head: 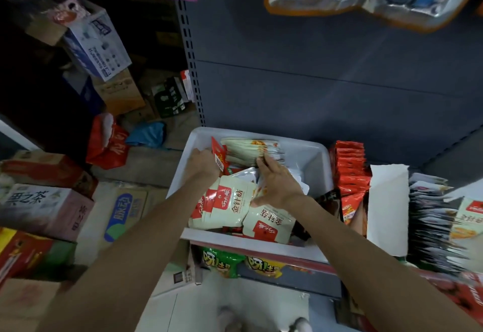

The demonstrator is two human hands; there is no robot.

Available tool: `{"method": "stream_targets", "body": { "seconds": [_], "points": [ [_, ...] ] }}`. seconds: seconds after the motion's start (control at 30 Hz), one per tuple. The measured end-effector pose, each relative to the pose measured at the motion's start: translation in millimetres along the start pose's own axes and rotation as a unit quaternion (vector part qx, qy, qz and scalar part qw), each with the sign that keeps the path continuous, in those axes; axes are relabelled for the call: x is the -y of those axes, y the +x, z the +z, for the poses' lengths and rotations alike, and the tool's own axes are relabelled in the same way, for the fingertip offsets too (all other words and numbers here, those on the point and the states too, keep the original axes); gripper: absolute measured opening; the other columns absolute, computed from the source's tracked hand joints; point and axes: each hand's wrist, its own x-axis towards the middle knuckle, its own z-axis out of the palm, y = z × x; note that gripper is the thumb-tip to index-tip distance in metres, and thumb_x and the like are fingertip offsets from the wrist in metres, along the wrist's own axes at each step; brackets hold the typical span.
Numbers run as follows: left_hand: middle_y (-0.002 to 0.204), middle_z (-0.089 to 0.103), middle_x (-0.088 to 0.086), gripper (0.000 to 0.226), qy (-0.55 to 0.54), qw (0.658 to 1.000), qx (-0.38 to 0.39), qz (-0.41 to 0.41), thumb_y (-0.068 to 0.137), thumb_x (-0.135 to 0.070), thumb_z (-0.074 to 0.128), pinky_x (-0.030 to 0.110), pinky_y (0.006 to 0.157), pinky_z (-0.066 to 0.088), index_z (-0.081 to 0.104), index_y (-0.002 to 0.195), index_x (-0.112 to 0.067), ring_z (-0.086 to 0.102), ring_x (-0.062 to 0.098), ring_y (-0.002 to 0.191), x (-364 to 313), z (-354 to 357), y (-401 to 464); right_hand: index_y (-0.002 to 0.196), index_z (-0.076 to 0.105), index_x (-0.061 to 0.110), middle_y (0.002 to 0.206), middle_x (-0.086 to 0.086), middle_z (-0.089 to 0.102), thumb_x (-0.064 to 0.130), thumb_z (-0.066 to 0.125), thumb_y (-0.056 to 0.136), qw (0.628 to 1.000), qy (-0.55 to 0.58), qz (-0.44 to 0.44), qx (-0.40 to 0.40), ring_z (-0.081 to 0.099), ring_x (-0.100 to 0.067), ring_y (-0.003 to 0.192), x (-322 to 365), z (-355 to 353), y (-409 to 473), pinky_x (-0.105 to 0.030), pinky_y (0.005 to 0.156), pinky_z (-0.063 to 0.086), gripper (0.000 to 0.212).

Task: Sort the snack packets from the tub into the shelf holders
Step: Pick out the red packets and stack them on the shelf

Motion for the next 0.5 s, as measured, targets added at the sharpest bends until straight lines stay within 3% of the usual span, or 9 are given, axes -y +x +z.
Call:
{"method": "stream_targets", "body": {
  "seconds": [0.07, 0.13, 0.2, 0.27, 0.37, 0.43, 0.5],
  "points": [
    [0.103, 0.065, 0.011, 0.020, 0.014, 0.999, -0.023, 0.036, 0.093, -0.021, 0.055, 0.037, 0.075, 0.050, 0.048, 0.109, -0.011, 0.062, 0.027, 0.092, -6.8, -9.9, -9.2, 0.151, 0.003, 0.019, 0.159, 0.003, -0.007, 0.043, 0.077, 0.072, 0.999, 0.044, -0.003, 0.010, -0.003, -0.017, 0.146, 0.9, -5.1, -1.5, -0.034, 0.119, 0.008, 0.111],
    [0.093, 0.062, 0.008, 0.012, -0.010, 0.995, -0.052, 0.087, 0.094, -0.018, 0.052, 0.036, 0.073, 0.049, 0.042, 0.096, -0.012, 0.060, 0.023, 0.085, -12.2, -21.4, -23.3, 0.150, 0.016, 0.018, 0.156, 0.001, 0.016, 0.039, 0.074, 0.077, 0.986, 0.167, 0.003, 0.015, 0.017, -0.018, 0.143, 2.0, -15.3, -4.3, -0.034, 0.114, 0.025, 0.096],
    [0.089, 0.058, 0.003, 0.013, -0.033, 0.986, -0.070, 0.151, 0.094, -0.018, 0.051, 0.031, 0.067, 0.045, 0.040, 0.091, -0.014, 0.056, 0.017, 0.080, -18.8, -30.9, -35.2, 0.148, 0.021, 0.024, 0.135, 0.004, 0.042, 0.033, 0.069, 0.083, 0.942, 0.336, 0.020, -0.009, 0.044, -0.017, 0.127, 4.3, -27.0, -11.3, -0.029, 0.097, 0.041, 0.081],
    [0.093, 0.062, 0.003, 0.009, -0.048, 0.972, -0.076, 0.215, 0.094, -0.018, 0.052, 0.032, 0.065, 0.051, 0.045, 0.092, -0.013, 0.059, 0.016, 0.082, -26.8, -33.6, -42.0, 0.146, 0.025, 0.024, 0.126, 0.006, 0.048, 0.025, 0.066, 0.087, 0.883, 0.464, 0.025, -0.067, 0.050, -0.013, 0.116, 5.2, -36.6, -19.9, -0.027, 0.094, 0.041, 0.072],
    [0.096, 0.066, 0.005, 0.009, -0.083, 0.962, -0.021, 0.260, 0.094, -0.019, 0.055, 0.039, 0.063, 0.056, 0.048, 0.095, -0.013, 0.065, 0.018, 0.082, -46.2, -26.7, -50.2, 0.141, 0.035, 0.020, 0.122, -0.001, 0.057, 0.018, 0.064, 0.088, 0.803, 0.577, 0.045, -0.146, 0.057, -0.017, 0.112, -2.4, -47.3, -35.3, -0.029, 0.094, 0.046, 0.060],
    [0.097, 0.066, 0.004, 0.010, -0.122, 0.955, 0.017, 0.269, 0.093, -0.018, 0.056, 0.033, 0.062, 0.058, 0.047, 0.094, -0.015, 0.066, 0.015, 0.082, -65.8, -21.0, -59.8, 0.122, 0.053, 0.014, 0.107, -0.010, 0.064, 0.014, 0.064, 0.088, 0.782, 0.590, 0.042, -0.198, 0.064, -0.027, 0.103, -13.8, -54.9, -48.6, -0.037, 0.088, 0.053, 0.035],
    [0.098, 0.064, 0.000, 0.012, -0.161, 0.946, 0.038, 0.279, 0.092, -0.017, 0.059, 0.024, 0.065, 0.055, 0.047, 0.094, -0.016, 0.064, 0.011, 0.086, -86.7, -12.9, -68.4, 0.098, 0.058, 0.015, 0.091, -0.008, 0.066, 0.010, 0.062, 0.089, 0.773, 0.586, 0.032, -0.240, 0.068, -0.023, 0.089, -27.4, -62.7, -66.6, -0.035, 0.079, 0.057, 0.011]
  ]
}}
